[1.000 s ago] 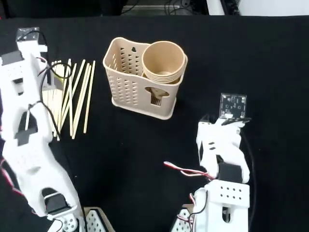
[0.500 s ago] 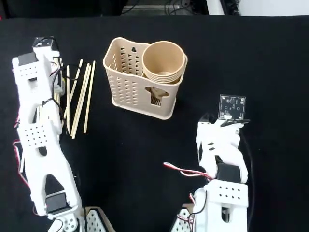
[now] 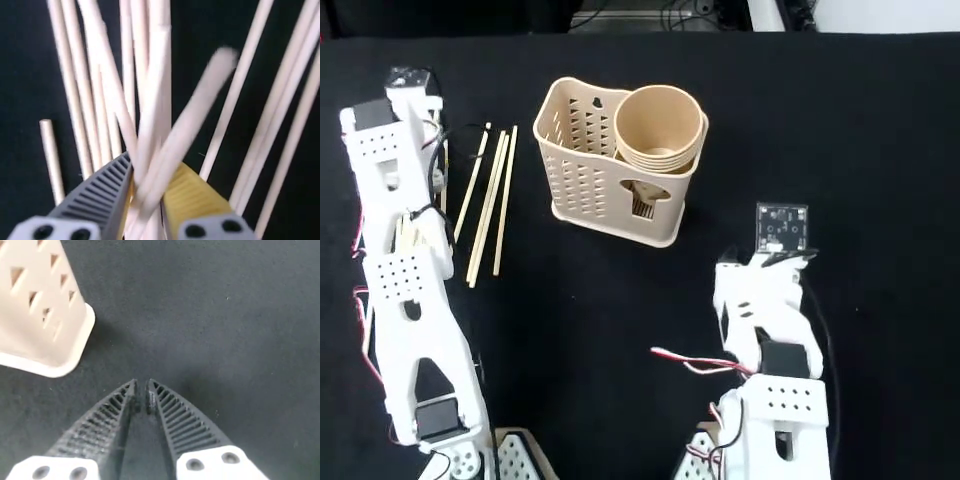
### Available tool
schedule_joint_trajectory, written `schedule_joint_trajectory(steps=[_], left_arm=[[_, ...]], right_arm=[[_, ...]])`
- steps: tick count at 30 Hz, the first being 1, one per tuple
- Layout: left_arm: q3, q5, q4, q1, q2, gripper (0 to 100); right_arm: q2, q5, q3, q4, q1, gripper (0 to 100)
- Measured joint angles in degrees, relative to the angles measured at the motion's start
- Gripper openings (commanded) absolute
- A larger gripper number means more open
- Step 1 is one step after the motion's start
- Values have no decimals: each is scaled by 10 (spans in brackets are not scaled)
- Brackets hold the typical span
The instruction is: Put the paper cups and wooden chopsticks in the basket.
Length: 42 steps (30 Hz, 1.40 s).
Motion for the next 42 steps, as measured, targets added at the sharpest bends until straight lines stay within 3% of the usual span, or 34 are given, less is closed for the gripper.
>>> schedule_joint_trajectory(steps=[9,19,24,32,42], left_arm=[[25,0,3,17,-138,27],[240,25,4,40,-410,28],[294,48,-62,50,-512,28],[371,123,-200,67,-538,27],[437,139,-225,122,-610,27]], right_arm=[[0,0,61,0,-4,43],[0,0,78,-19,-12,40],[0,0,78,-19,-12,40],[0,0,78,-19,-12,40],[0,0,78,-19,-12,40]])
